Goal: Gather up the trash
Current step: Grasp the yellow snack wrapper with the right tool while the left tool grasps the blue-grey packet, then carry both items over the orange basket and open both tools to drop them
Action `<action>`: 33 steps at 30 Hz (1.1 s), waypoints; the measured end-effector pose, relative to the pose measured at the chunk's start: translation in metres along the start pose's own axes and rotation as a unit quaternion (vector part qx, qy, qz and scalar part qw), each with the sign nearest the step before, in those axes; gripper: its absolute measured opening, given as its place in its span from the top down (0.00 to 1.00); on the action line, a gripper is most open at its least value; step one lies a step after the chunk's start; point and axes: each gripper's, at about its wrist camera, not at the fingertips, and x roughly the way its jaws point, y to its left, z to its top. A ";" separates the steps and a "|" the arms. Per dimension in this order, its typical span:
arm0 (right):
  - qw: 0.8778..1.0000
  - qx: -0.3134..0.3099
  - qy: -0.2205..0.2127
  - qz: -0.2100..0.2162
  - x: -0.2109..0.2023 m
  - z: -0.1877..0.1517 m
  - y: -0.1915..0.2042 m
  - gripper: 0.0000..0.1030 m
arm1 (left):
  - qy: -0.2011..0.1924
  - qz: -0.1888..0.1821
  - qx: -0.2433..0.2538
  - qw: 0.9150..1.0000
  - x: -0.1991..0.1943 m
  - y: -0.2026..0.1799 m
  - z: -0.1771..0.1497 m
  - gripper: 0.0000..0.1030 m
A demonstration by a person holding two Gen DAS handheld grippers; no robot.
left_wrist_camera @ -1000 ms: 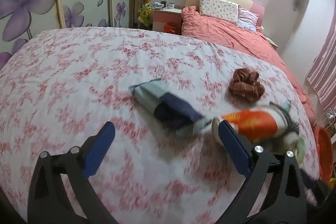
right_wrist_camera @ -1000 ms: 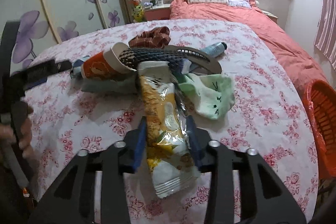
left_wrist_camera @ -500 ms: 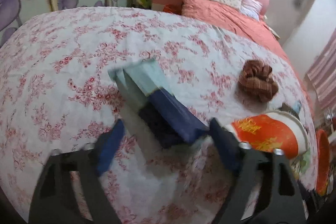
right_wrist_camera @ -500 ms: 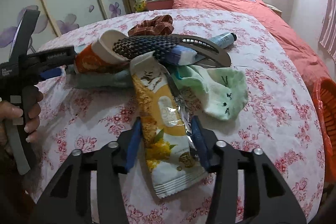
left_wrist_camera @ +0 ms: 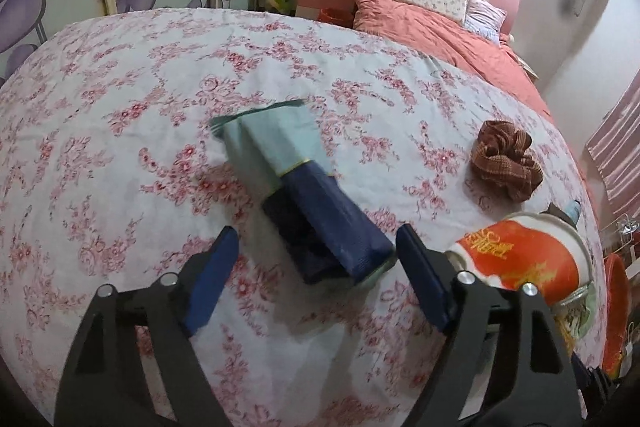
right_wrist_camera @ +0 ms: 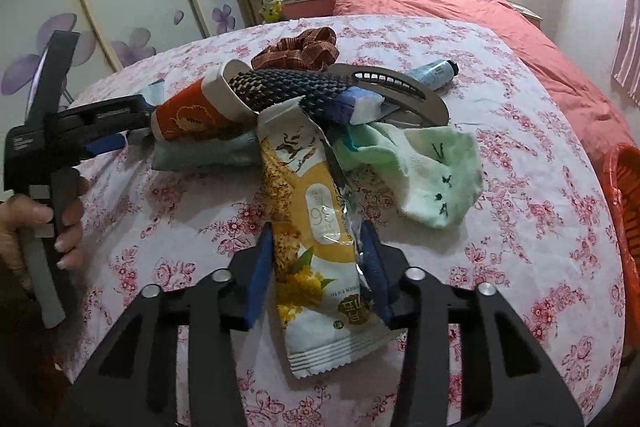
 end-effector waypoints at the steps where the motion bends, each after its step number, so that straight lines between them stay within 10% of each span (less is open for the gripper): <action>1: 1.000 -0.002 -0.001 0.000 -0.001 0.000 0.001 0.65 | -0.002 0.001 0.003 1.000 0.001 -0.001 0.001 0.39; 8: 1.000 0.003 -0.010 0.007 -0.011 0.000 0.001 0.68 | -0.015 -0.021 0.013 1.000 -0.006 0.005 0.001 0.65; 33: 0.991 0.038 -0.124 -0.013 -0.099 0.007 -0.029 0.68 | -0.087 -0.075 0.083 0.990 -0.106 -0.040 -0.015 0.68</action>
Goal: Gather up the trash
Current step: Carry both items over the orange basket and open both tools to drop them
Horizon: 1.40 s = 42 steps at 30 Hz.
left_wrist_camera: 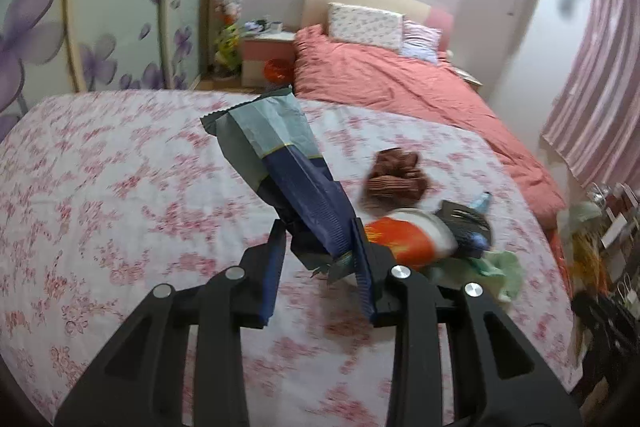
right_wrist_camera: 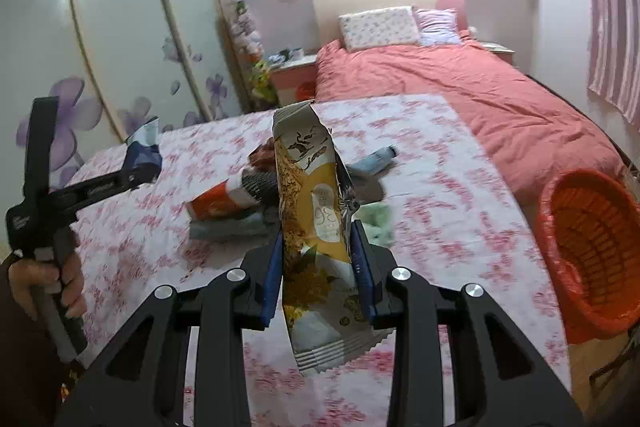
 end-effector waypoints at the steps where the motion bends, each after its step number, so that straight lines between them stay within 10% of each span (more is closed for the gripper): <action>1: 1.000 0.003 -0.005 -0.004 -0.003 0.000 -0.004 0.68 | -0.003 -0.006 0.008 1.000 -0.004 -0.007 0.000 0.68; 21: 0.990 0.078 -0.079 -0.092 -0.054 -0.001 -0.086 0.68 | -0.005 -0.138 0.109 0.984 -0.030 -0.147 -0.024 0.68; 42: 0.960 0.187 -0.118 -0.173 -0.077 -0.015 -0.215 0.68 | 0.041 -0.277 0.213 0.936 0.003 -0.339 -0.070 0.68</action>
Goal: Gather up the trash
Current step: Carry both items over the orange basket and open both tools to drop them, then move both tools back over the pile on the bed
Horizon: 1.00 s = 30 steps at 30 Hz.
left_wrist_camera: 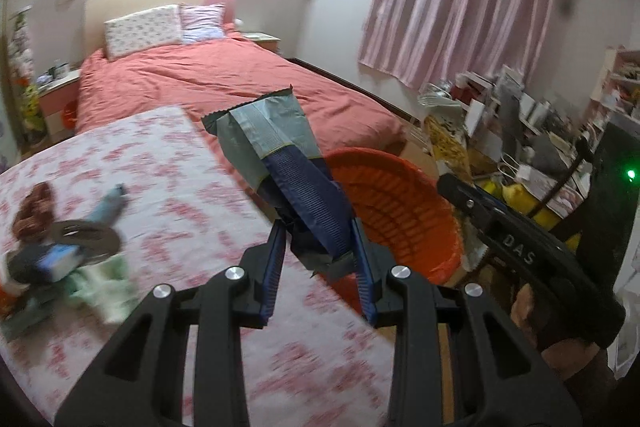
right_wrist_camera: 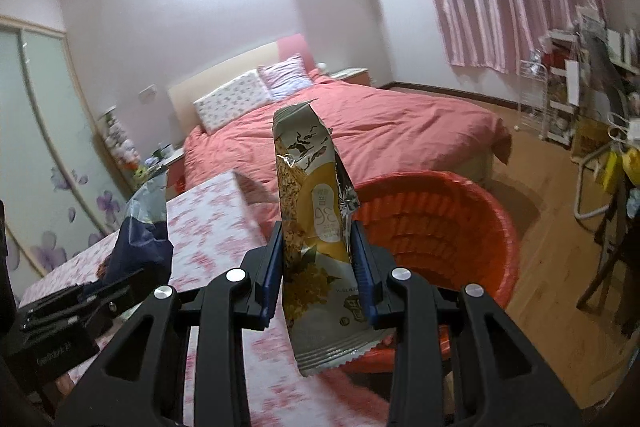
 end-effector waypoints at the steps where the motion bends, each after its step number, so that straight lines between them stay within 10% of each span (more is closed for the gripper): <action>1: 1.000 0.009 0.002 -0.004 0.005 0.002 -0.010 0.68 | 0.004 -0.006 0.006 1.000 0.009 -0.007 0.002 0.68; 16: 0.996 0.076 0.035 -0.009 0.052 -0.002 -0.065 0.46 | 0.075 -0.007 0.024 0.997 0.122 -0.035 0.008 0.47; 30: 0.997 0.060 0.047 -0.027 0.041 0.004 -0.057 0.39 | 0.052 0.077 0.012 0.996 0.073 0.011 -0.002 0.32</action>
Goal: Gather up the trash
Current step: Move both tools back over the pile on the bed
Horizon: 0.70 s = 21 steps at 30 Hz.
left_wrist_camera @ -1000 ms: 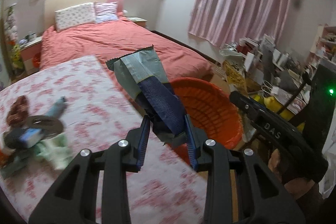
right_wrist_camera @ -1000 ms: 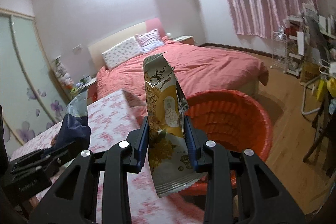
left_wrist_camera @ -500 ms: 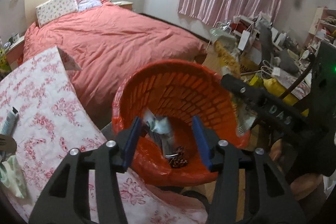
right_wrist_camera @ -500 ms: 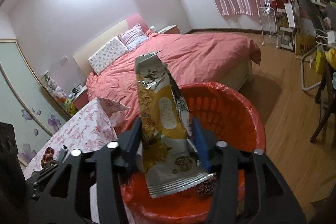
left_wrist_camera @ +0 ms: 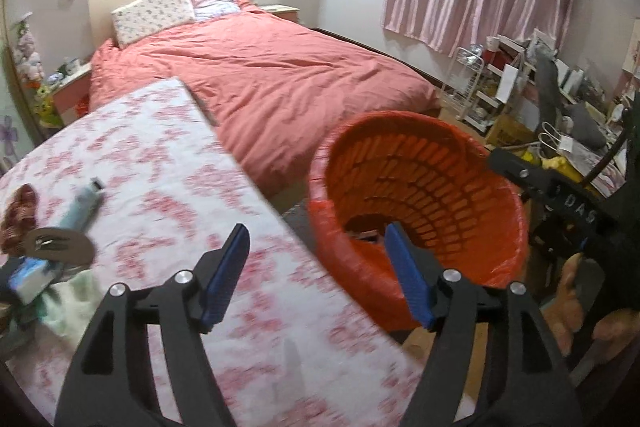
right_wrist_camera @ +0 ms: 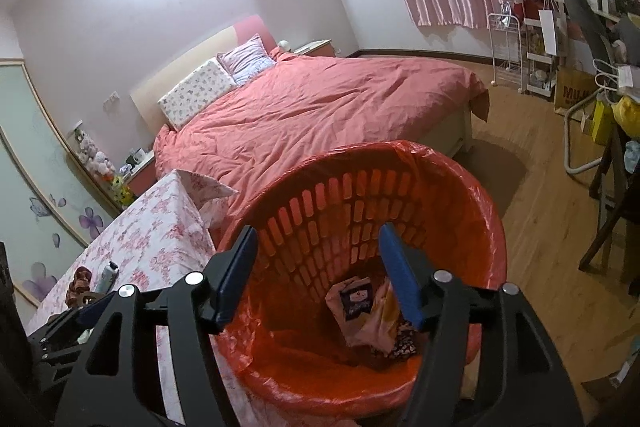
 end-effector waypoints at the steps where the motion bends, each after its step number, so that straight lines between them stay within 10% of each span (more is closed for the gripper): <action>1: 1.000 -0.005 0.000 0.000 -0.003 -0.001 0.004 0.39 | -0.002 0.008 -0.003 1.000 -0.005 0.006 -0.003 0.30; 21: 0.987 -0.128 0.066 0.068 -0.013 -0.064 0.137 0.39 | -0.038 0.163 -0.118 0.979 -0.126 0.173 -0.074 0.25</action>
